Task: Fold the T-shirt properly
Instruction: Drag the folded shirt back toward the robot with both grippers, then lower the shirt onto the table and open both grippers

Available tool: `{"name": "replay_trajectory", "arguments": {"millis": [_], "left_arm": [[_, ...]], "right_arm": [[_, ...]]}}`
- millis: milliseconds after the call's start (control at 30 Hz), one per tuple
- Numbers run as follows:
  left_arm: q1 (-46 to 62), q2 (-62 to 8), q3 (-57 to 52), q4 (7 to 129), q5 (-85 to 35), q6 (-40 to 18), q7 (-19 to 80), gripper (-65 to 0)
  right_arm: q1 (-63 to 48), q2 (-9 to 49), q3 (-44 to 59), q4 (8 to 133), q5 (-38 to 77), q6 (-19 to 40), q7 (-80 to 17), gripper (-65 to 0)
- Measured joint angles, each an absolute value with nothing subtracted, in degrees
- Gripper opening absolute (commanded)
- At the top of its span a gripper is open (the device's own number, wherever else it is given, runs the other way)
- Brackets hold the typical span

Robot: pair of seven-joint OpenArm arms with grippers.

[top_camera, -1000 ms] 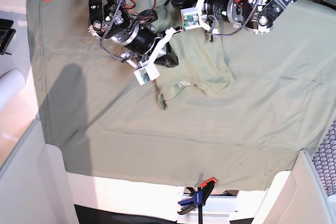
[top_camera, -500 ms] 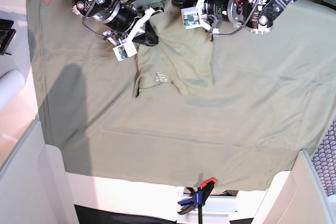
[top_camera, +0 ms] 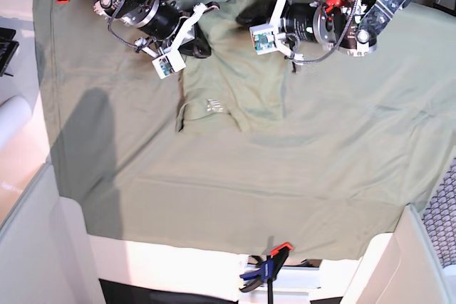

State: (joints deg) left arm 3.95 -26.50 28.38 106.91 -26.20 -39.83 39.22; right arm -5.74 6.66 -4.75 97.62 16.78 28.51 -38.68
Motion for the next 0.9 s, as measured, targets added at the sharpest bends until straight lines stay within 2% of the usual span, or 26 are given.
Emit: {"name": "replay_trajectory", "arguments": {"millis": [200, 333, 533, 900], "left_arm": [[3.86, -26.63, 26.11, 109.06, -28.82, -39.77, 40.80, -65.0], [3.97, -27.94, 26.17, 109.06, -32.23, -39.81, 41.39, -65.0], [6.11, -31.57, 26.06, 109.93, -32.67, -39.79, 42.48, -65.0], [11.49, -33.19, 26.06, 110.32, -32.56, -39.70, 43.75, -65.0]], "right_arm": [[-2.83, 6.63, -1.93, 98.65, 17.12, 28.53, -39.55, -65.0], [-3.33, 6.66, -0.51, 98.65, 21.63, 28.53, -43.66, -65.0], [-5.78, 6.50, -0.56, 98.89, 27.92, 28.56, -44.64, -65.0], [-6.94, 6.52, -0.54, 100.01, 34.00, 29.17, -48.95, -65.0]]}}
